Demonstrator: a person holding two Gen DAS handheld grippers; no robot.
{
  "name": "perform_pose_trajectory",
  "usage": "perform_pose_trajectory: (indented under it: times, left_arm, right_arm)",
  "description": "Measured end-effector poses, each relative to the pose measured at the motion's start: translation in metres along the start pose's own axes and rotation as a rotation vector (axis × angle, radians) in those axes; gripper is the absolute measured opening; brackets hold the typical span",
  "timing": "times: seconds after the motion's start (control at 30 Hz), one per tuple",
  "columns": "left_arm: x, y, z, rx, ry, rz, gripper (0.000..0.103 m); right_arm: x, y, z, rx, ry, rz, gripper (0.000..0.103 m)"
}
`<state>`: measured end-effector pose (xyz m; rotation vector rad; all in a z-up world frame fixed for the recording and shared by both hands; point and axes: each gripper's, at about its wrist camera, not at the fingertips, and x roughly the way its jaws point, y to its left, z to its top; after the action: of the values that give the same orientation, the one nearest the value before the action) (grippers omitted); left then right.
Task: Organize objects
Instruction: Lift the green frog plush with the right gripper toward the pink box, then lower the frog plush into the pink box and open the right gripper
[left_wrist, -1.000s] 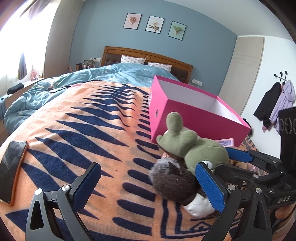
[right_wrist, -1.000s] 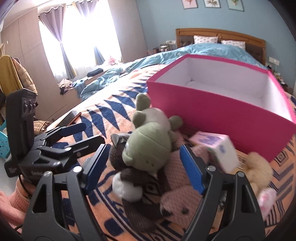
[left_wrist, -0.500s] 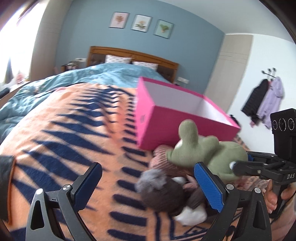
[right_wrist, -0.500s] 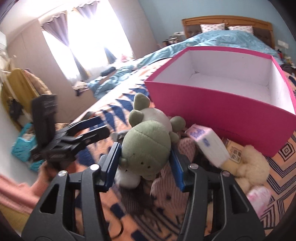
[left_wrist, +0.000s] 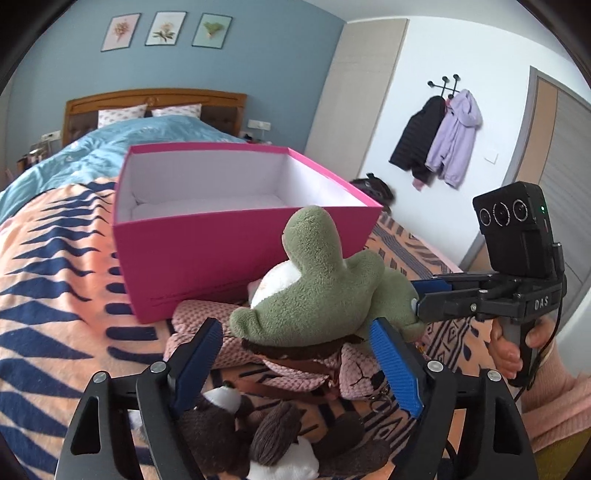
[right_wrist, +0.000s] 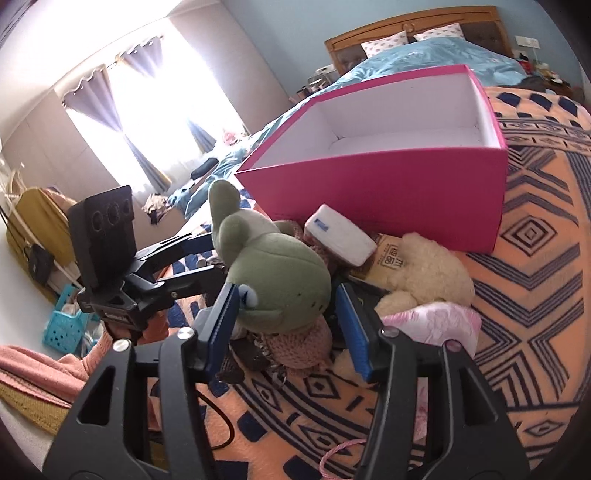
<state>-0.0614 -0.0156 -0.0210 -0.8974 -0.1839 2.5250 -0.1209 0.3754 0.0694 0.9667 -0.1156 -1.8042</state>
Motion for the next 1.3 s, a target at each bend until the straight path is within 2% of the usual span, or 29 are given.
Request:
perform_pose_trajectory:
  times: [0.07,0.13,0.2,0.27,0.5,0.8,0.97,1.13,1.3]
  left_arm:
    - [0.003,0.000,0.001,-0.005,0.008,-0.017,0.075]
    - [0.002,-0.001,0.000,-0.004,0.011,-0.029,0.068]
    - [0.002,-0.005,0.000,0.001,0.013,-0.022,0.066]
    - [0.000,-0.009,-0.001,0.006,0.016,-0.010,0.066]
    - [-0.021,-0.021,0.014,0.024,-0.030,-0.002,0.065]
    - [-0.040,-0.006,0.082,0.031,-0.122,0.061,0.065]
    - [-0.029,0.016,0.114,0.006,-0.131,0.093,0.065]
    - [-0.005,0.039,0.128,-0.028,-0.103,0.110,0.065]
    - [0.025,0.062,0.125,-0.075,-0.036,0.121,0.065]
  right_arm:
    - [-0.001,0.004,-0.003,-0.007,-0.018,-0.006,0.066]
    - [0.003,0.010,-0.006,-0.022,-0.026,-0.015,0.067]
    - [0.007,0.017,-0.008,-0.050,-0.032,-0.052,0.067]
    - [0.013,0.019,-0.007,-0.061,-0.016,-0.078,0.063]
    - [-0.005,0.038,0.005,-0.130,-0.053,-0.089,0.062]
    - [-0.016,0.071,0.077,-0.308,-0.148,-0.111,0.062]
    - [-0.007,0.058,0.108,-0.337,-0.178,-0.118,0.062]
    - [0.013,0.040,0.135,-0.327,-0.181,-0.123,0.062]
    - [0.040,0.012,0.147,-0.288,-0.115,-0.137,0.062]
